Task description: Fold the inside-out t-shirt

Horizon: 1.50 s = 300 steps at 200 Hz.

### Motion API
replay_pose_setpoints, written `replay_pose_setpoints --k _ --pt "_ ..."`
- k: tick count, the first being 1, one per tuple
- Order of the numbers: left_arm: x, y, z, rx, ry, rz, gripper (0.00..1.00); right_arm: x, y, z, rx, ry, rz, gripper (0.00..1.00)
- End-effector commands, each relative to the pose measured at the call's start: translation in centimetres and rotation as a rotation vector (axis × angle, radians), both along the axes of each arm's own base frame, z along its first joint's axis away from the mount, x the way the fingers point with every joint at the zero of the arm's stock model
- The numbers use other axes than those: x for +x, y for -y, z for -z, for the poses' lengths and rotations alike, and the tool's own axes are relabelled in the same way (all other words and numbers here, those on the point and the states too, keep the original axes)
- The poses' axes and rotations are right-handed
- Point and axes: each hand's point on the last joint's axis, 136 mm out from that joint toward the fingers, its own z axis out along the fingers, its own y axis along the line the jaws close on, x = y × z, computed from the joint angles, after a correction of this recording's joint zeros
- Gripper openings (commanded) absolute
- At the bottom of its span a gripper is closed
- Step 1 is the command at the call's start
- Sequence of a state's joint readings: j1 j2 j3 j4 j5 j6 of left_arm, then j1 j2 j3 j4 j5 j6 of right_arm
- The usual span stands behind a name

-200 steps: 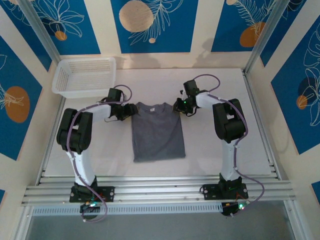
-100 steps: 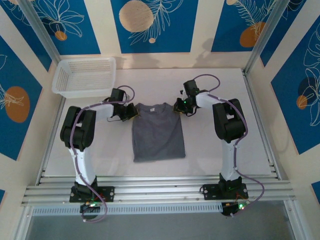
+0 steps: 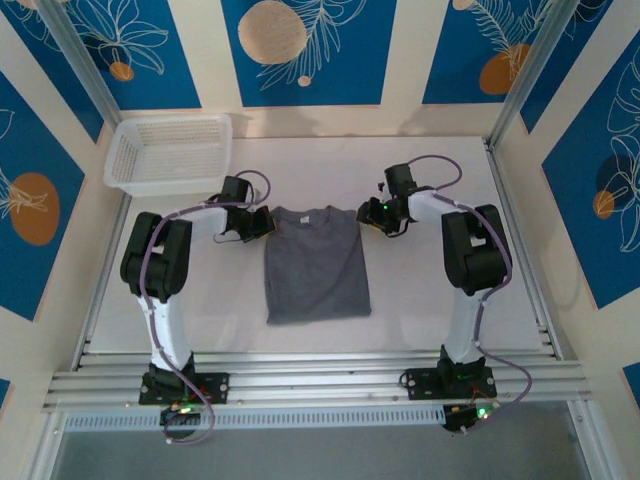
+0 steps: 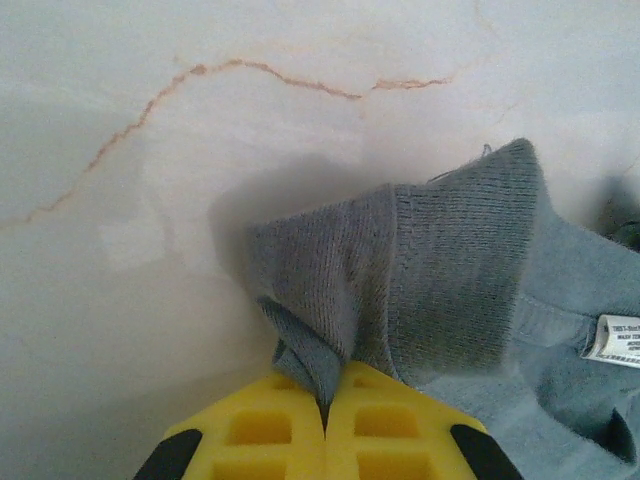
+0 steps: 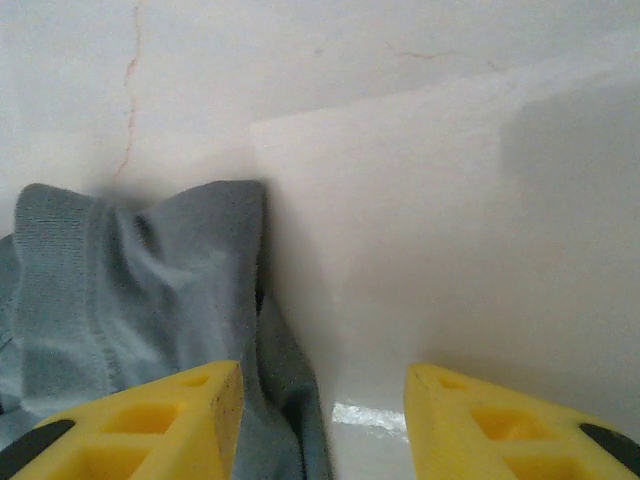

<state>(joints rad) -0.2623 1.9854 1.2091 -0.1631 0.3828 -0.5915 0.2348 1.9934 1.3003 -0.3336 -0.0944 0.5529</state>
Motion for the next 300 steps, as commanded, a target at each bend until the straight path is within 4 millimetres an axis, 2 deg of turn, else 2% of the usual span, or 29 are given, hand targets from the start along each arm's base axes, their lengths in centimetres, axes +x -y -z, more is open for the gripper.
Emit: replay_pose_setpoints --k 1,17,34,54,126,139,152,158,181,200,215,237,241,253,268,281,293,300 --pt "0.1 0.2 -1.1 0.015 0.010 0.018 0.00 0.0 -1.8 0.6 0.020 -0.019 -0.038 0.46" --pt "0.1 0.2 -1.1 0.014 0.009 0.016 0.00 0.1 -2.5 0.9 0.022 -0.023 -0.058 0.44" --pt "0.1 0.2 -1.0 0.013 0.005 0.016 0.00 0.2 -2.9 1.2 0.018 -0.030 -0.067 0.37" --pt "0.0 0.2 -0.8 0.015 0.000 0.014 0.00 0.4 -3.0 1.5 0.017 -0.040 -0.061 0.32" --pt "0.1 0.2 -1.0 0.014 0.007 0.011 0.00 -0.8 -2.9 3.3 -0.061 -0.096 -0.080 0.37" --pt "0.1 0.3 -0.9 0.007 0.003 0.012 0.00 -1.1 -3.2 3.7 -0.052 -0.112 -0.088 0.32" --pt "0.1 0.4 -1.0 -0.004 0.002 0.012 0.00 -1.1 -3.6 3.8 -0.032 -0.121 -0.095 0.23" --pt "0.1 0.6 -0.9 -0.012 -0.001 0.013 0.00 -1.1 -3.9 3.4 -0.011 -0.117 -0.097 0.13" --pt "0.2 0.8 -1.1 -0.026 0.002 0.018 0.00 -0.5 -4.5 1.5 0.040 -0.061 -0.102 0.02" --pt "0.5 1.8 -2.7 -0.094 0.043 0.033 0.00 0.3 -4.8 -1.1 0.086 -0.014 -0.109 0.00" --pt "1.6 2.8 -5.5 -0.176 0.096 0.039 0.00 1.2 -5.2 -4.1 0.127 0.043 -0.124 0.00" --pt "3.4 4.0 -12.1 -0.273 0.196 0.056 0.00 3.0 -5.9 -12.6 0.224 0.188 -0.150 0.00" --pt "3.7 4.1 -13.7 -0.286 0.224 0.061 0.00 3.1 -5.9 -13.9 0.236 0.212 -0.155 0.00" --pt "3.9 4.3 -18.8 -0.317 0.318 0.082 0.00 3.2 -5.9 -19.6 0.274 0.320 -0.176 0.00" --pt "3.1 4.1 -24.9 -0.335 0.442 0.112 0.00 2.1 -5.9 -25.4 0.308 0.439 -0.209 0.00" --pt "1.4 3.7 -29.1 -0.349 0.542 0.138 0.00 0.4 -5.7 -28.9 0.331 0.525 -0.242 0.00" --pt "-0.4 3.2 -30.9 -0.346 0.600 0.146 0.00 -1.4 -5.4 -30.5 0.343 0.589 -0.261 0.00" --pt "-1.3 2.8 -30.9 -0.342 0.604 0.136 0.00 -2.5 -5.1 -30.7 0.349 0.608 -0.259 0.00"
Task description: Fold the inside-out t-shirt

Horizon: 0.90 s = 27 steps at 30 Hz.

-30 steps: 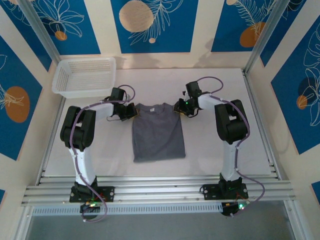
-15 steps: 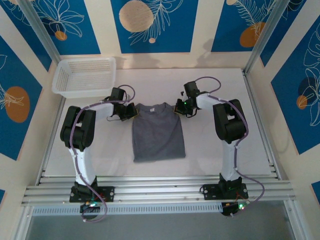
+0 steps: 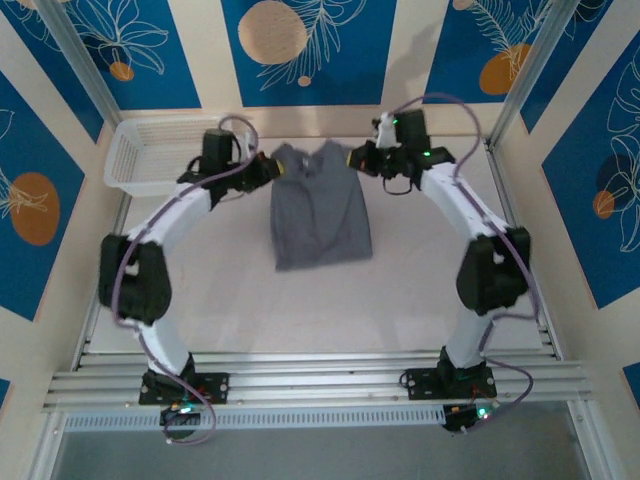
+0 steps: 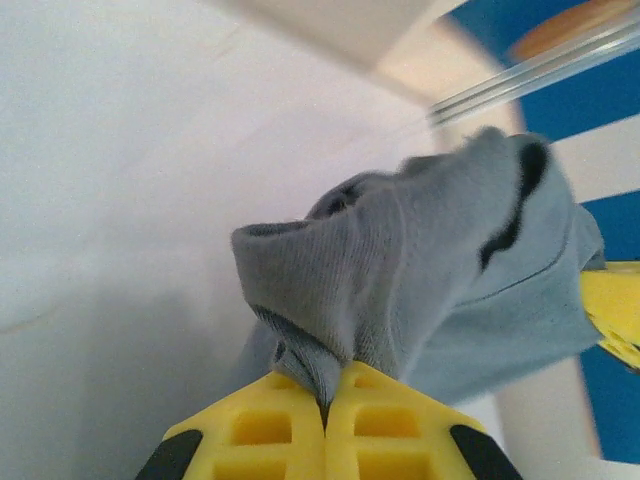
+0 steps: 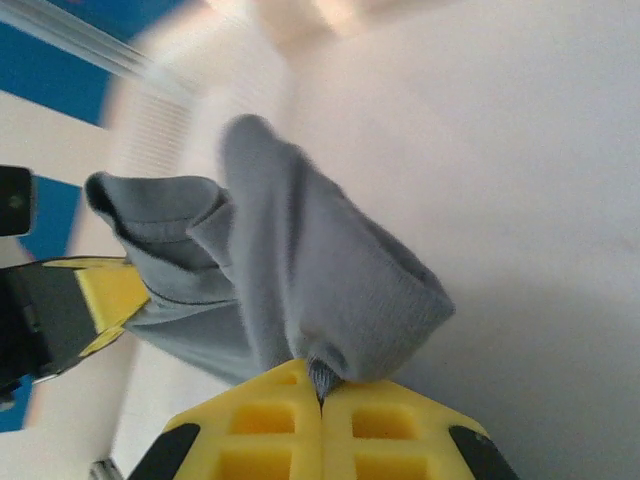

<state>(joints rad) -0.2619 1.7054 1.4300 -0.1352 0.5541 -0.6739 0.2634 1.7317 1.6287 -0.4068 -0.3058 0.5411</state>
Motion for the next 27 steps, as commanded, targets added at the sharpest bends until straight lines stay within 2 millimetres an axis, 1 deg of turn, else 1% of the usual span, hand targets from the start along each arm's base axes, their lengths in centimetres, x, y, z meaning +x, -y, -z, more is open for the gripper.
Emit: replay_pose_setpoints --k 1,2,3,4,5,7,8,10,12,13,15,16,17,19,21,23,24,26,27 --pt "-4.2 -0.7 -7.5 -0.046 0.183 0.041 0.00 -4.6 0.2 -5.3 0.067 0.148 -0.078 0.00" --pt "-4.9 -1.0 -6.8 -0.043 0.169 0.026 0.00 -5.5 0.2 -5.3 0.082 0.163 -0.090 0.00" --pt "-6.0 -1.2 -5.8 -0.039 0.161 0.024 0.00 -7.3 -0.2 -4.8 0.110 0.186 -0.133 0.00" --pt "-7.1 -1.2 -4.3 -0.028 0.147 0.024 0.00 -8.8 -0.4 -3.4 0.113 0.186 -0.150 0.00" --pt "-8.1 -1.2 -2.3 -0.010 0.120 0.025 0.00 -9.8 -0.4 -1.8 0.098 0.179 -0.149 0.00" --pt "-10.6 -1.0 3.0 0.027 0.034 0.044 0.00 -11.7 0.4 4.1 0.047 0.089 -0.107 0.00" --pt "-11.9 -1.1 6.1 0.045 -0.036 0.047 0.00 -12.7 0.8 6.9 0.044 0.025 -0.087 0.00" --pt "-14.1 -1.4 10.9 0.050 -0.149 0.051 0.00 -14.7 1.4 11.2 0.054 -0.082 -0.070 0.00" --pt "-16.0 -1.7 14.1 0.049 -0.223 0.055 0.00 -16.6 1.7 14.1 0.062 -0.169 -0.067 0.00" --pt "-16.7 -1.8 15.0 0.052 -0.240 0.058 0.00 -17.6 1.6 15.0 0.071 -0.200 -0.078 0.00" --pt "-17.6 -1.9 15.6 0.067 -0.238 0.071 0.00 -19.0 1.7 16.3 0.064 -0.239 -0.083 0.00" --pt "-17.7 -1.8 15.5 0.083 -0.219 0.086 0.00 -19.5 1.9 16.6 0.058 -0.248 -0.086 0.00" --pt "-17.7 -1.6 15.2 0.094 -0.200 0.100 0.00 -19.8 2.1 16.9 0.046 -0.256 -0.081 0.00" --pt "-17.2 -1.4 14.1 0.102 -0.155 0.113 0.00 -19.7 2.6 16.6 0.027 -0.235 -0.060 0.00" --pt "-16.1 -1.3 13.0 0.106 -0.102 0.099 0.00 -18.9 2.9 15.6 0.018 -0.198 -0.033 0.00" --pt "-14.5 -1.2 11.8 0.127 -0.050 0.081 0.00 -17.4 3.4 14.6 0.003 -0.160 0.015 0.00" --pt "-13.5 -1.3 11.6 0.147 -0.033 0.066 0.00 -16.5 3.8 14.3 -0.010 -0.152 0.052 0.00" --pt "-11.7 -0.9 10.9 0.167 -0.001 0.062 0.00 -14.9 4.6 14.1 -0.043 -0.146 0.113 0.00" --pt "-10.8 -0.4 10.7 0.164 0.017 0.073 0.00 -14.3 5.2 14.4 -0.067 -0.156 0.147 0.00"
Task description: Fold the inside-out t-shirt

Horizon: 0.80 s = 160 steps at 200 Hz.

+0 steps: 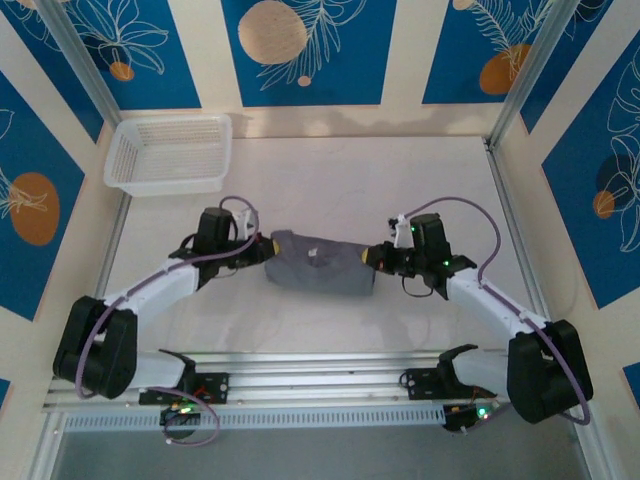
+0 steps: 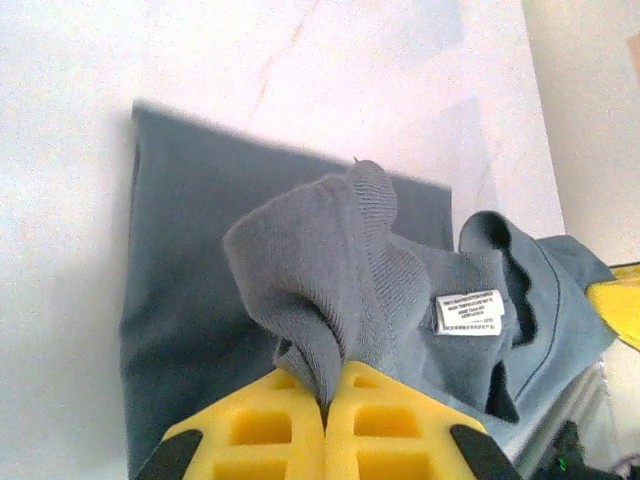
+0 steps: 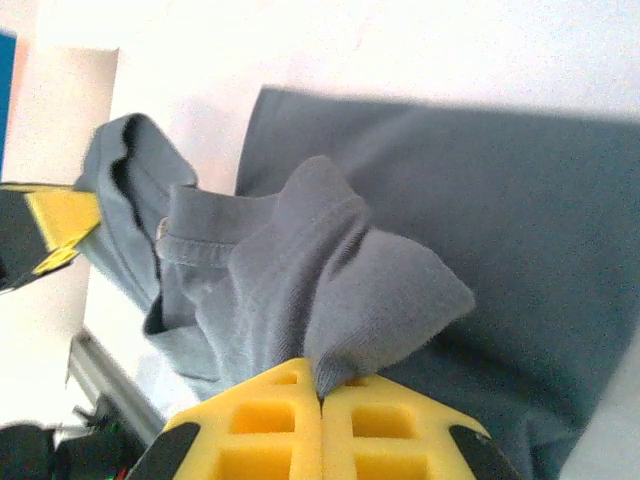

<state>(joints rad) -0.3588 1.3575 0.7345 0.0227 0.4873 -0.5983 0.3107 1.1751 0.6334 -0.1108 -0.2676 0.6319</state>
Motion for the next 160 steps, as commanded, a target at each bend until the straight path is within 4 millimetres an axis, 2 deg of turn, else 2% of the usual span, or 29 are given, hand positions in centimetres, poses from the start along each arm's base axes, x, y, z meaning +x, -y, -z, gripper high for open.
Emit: replay_pose_setpoints --k 1,16,43,87,108,124,143,160 --pt "3.9 1.2 -2.2 0.021 0.151 0.018 0.00 3.4 2.1 -0.4 -0.084 0.029 0.137 0.00" --pt "5.6 2.0 -1.8 0.024 0.171 0.035 0.00 4.3 3.7 1.0 -0.134 -0.003 0.208 0.00" --pt "7.3 3.2 1.2 0.035 0.093 0.062 0.00 4.7 4.8 3.2 -0.170 -0.044 0.231 0.00" --pt "7.0 4.0 6.2 0.058 -0.029 0.083 0.00 3.6 5.7 7.6 -0.225 -0.186 0.262 0.00" --pt "7.0 4.4 7.8 0.081 -0.061 0.107 0.00 3.7 7.0 9.8 -0.296 -0.260 0.306 0.05" --pt "7.1 4.6 8.5 0.091 -0.064 0.112 0.00 4.3 6.9 10.5 -0.315 -0.268 0.294 0.07" --pt "7.3 4.5 8.5 0.090 -0.065 0.099 0.13 5.4 6.7 10.2 -0.334 -0.253 0.279 0.12" --pt "7.3 4.1 7.4 0.093 -0.056 0.073 0.30 6.1 7.3 8.5 -0.356 -0.234 0.302 0.27"
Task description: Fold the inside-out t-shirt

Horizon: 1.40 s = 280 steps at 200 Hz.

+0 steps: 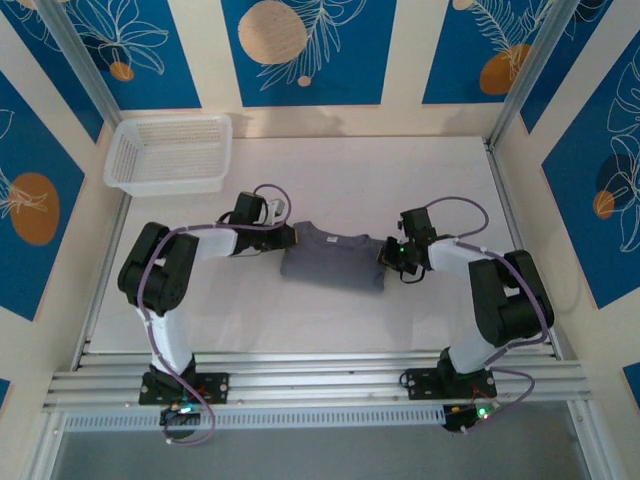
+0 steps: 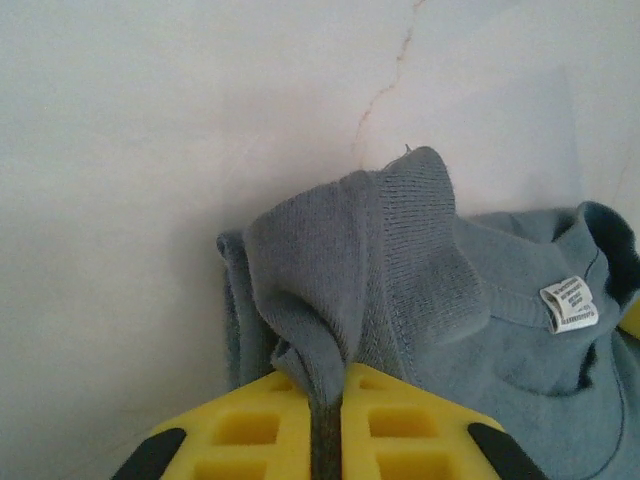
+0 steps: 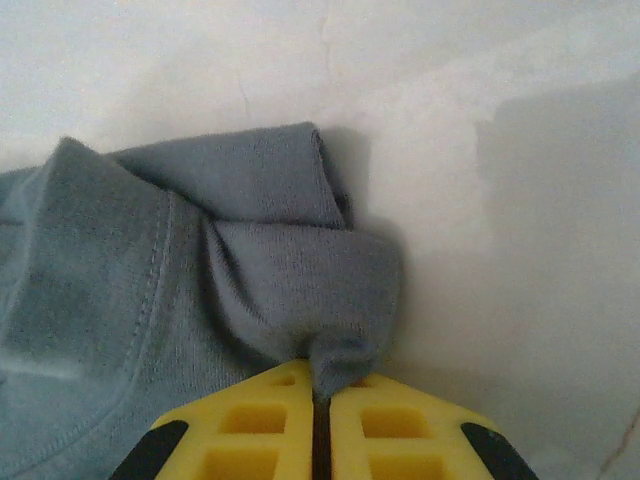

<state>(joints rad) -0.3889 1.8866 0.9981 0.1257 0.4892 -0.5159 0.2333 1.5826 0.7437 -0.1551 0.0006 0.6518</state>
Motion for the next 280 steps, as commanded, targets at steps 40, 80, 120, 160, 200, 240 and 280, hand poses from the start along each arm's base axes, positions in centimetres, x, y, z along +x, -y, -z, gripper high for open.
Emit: replay_pose_setpoints --k 40,80,120,160,200,240,280 --pt "-1.8 -1.7 -6.9 0.053 0.127 -0.021 0.49 0.3 1.7 -8.9 -0.052 0.175 0.055 0.40" --pt "-6.0 1.0 -7.5 0.089 0.120 0.041 0.46 -3.2 -2.8 -10.1 0.072 0.245 -0.023 0.50" --pt "-6.8 2.6 -1.7 0.140 0.012 0.011 0.43 -3.2 -2.4 -3.9 -0.076 0.056 0.039 0.46" --pt "-6.9 1.2 0.8 0.163 -0.063 -0.056 0.46 -3.4 -1.5 -1.8 -0.139 -0.078 0.029 0.43" --pt "-6.3 -2.2 -3.3 0.156 0.024 -0.133 0.54 -3.9 -0.5 -6.9 -0.050 0.049 0.086 0.47" --pt "-6.6 -3.9 -2.3 0.131 -0.044 -0.163 0.57 -6.7 0.2 -8.0 0.167 0.011 0.218 0.49" --pt "-6.0 1.3 -1.4 -0.011 -0.088 -0.079 0.54 -8.9 0.3 -7.8 0.267 -0.049 0.311 0.49"
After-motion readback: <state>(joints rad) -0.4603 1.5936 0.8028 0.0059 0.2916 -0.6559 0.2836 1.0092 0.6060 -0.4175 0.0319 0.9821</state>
